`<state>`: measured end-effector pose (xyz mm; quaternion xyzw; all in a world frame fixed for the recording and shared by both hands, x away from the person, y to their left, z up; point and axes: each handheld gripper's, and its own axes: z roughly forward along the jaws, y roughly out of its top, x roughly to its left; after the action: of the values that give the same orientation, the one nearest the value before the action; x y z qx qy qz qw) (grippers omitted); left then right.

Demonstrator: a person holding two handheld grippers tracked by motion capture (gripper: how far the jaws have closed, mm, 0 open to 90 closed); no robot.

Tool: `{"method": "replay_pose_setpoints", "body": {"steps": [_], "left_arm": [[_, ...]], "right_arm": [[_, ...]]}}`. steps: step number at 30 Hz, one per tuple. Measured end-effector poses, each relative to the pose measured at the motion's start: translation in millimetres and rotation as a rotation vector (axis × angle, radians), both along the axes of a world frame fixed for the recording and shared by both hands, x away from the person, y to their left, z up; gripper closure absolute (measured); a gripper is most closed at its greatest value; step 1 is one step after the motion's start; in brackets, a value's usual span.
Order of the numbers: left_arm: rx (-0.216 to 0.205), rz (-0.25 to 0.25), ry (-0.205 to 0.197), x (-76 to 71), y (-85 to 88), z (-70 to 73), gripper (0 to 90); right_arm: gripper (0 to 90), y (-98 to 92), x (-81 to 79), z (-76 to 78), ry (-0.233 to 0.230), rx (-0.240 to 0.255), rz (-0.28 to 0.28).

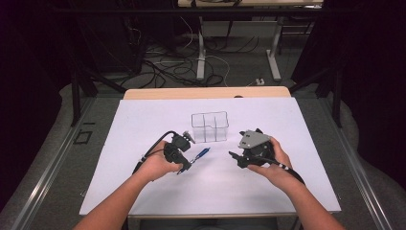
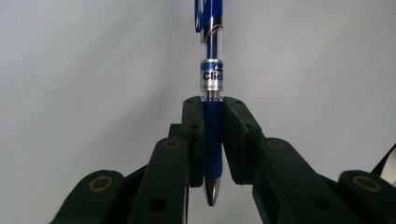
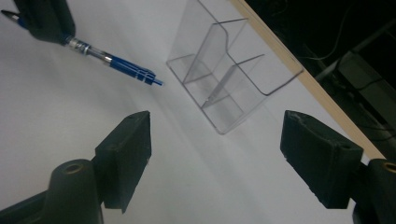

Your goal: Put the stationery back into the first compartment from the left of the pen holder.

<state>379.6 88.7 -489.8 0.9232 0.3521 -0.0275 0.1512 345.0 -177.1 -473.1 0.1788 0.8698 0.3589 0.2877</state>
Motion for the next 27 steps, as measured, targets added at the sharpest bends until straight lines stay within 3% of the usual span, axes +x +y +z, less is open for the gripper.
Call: {"method": "replay_pose_setpoints", "body": {"steps": [7,12,18,21,27], "left_arm": [[-0.013,-0.022,0.026,-1.0,2.6,10.4,79.6],[-0.029,-0.020,0.046,-1.9,4.6,16.2,79.6],[-0.062,-0.017,0.098,-0.4,9.0,18.3,79.6],[-0.072,-0.015,0.108,0.1,10.1,19.0,79.6],[-0.117,-0.005,0.168,1.6,10.9,21.4,79.6]], "right_arm": [[28.4,19.7,-4.2,1.1,-0.001,-0.104,0.097],[30.1,34.8,-9.2,6.6,-0.024,-0.229,0.184],[32.2,50.6,-15.3,12.7,-0.047,-0.338,0.279],[33.4,57.0,-18.7,14.2,-0.074,-0.370,0.318],[34.9,62.9,-22.8,18.7,-0.116,-0.441,0.367]]}}
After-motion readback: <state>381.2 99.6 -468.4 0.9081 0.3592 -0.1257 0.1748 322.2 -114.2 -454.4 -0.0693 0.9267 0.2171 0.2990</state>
